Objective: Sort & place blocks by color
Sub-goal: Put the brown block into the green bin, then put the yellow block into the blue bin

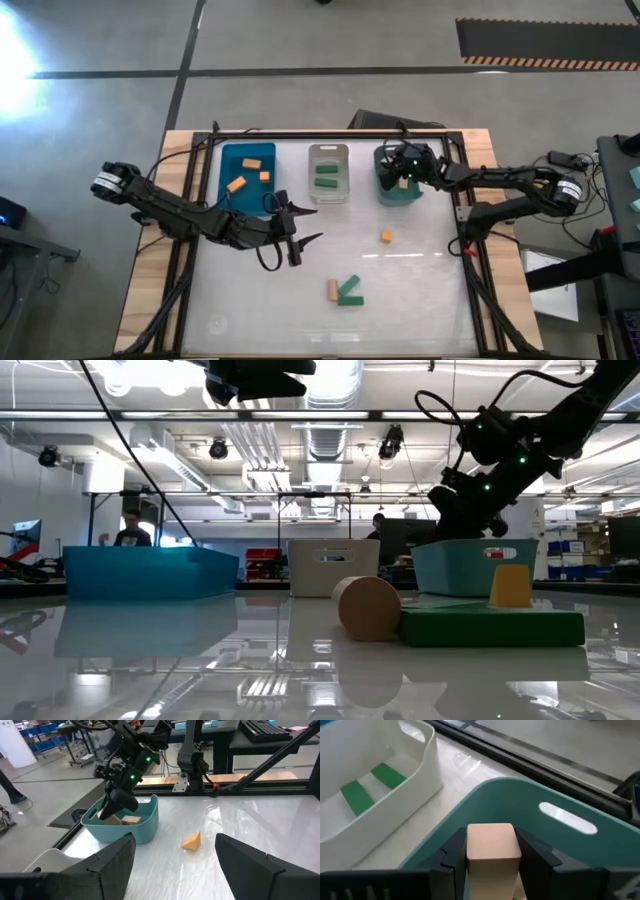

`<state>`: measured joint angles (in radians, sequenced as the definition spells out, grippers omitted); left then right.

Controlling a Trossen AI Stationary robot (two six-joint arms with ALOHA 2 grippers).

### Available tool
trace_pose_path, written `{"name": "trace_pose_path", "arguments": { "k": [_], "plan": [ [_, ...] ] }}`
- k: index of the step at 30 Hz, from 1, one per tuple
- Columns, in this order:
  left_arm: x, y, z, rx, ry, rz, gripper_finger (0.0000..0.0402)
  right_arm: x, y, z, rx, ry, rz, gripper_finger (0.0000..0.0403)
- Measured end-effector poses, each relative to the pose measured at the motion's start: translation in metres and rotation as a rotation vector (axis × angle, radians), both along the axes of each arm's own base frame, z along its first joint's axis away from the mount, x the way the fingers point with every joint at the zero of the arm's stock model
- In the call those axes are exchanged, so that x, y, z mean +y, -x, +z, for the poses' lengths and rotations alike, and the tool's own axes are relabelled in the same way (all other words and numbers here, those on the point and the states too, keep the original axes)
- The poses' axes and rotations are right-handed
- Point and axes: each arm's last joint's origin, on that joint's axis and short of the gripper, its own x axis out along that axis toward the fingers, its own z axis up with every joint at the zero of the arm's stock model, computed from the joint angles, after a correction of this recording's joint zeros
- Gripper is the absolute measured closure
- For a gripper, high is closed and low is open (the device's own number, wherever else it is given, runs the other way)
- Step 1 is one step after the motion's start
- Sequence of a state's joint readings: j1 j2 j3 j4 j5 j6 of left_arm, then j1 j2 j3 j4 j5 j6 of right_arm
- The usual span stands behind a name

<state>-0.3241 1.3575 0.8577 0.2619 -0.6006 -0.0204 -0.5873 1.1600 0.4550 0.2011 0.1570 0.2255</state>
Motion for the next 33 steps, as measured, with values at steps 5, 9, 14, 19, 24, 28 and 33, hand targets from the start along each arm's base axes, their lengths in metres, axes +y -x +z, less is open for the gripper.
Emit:
{"name": "trace_pose_path", "arguments": {
  "k": [5, 9, 14, 19, 24, 28, 33],
  "plan": [
    [0.001, 0.0, 0.0, 0.0, -0.002, 0.008, 0.0143, 0.002, 0.002, -0.005, -0.038, -0.055, -0.046, 0.0277],
    [0.001, 0.0, 0.0, 0.001, -0.009, 0.01, 0.0143, 0.003, 0.003, -0.006, -0.055, -0.069, -0.064, 0.0239],
    [0.001, 0.0, 0.001, -0.007, -0.007, 0.012, 0.0143, 0.003, 0.003, -0.006, -0.059, -0.071, -0.067, 0.021],
    [0.001, 0.0, 0.001, -0.01, 0.0, 0.013, 0.0143, 0.002, 0.002, -0.004, -0.063, -0.069, -0.066, 0.0212],
    [0.001, -0.001, 0.001, -0.014, 0.016, 0.016, 0.0143, 0.001, -0.001, 0.001, -0.065, -0.074, -0.056, 0.022],
    [0.001, -0.001, 0.0, -0.02, 0.044, 0.022, 0.0143, 0.001, -0.002, 0.01, -0.038, -0.101, -0.037, 0.0226],
    [-0.001, -0.004, -0.005, -0.007, 0.046, 0.022, 0.0143, 0.011, -0.009, 0.03, 0.008, -0.137, 0.038, 0.0235]
  ]
}}
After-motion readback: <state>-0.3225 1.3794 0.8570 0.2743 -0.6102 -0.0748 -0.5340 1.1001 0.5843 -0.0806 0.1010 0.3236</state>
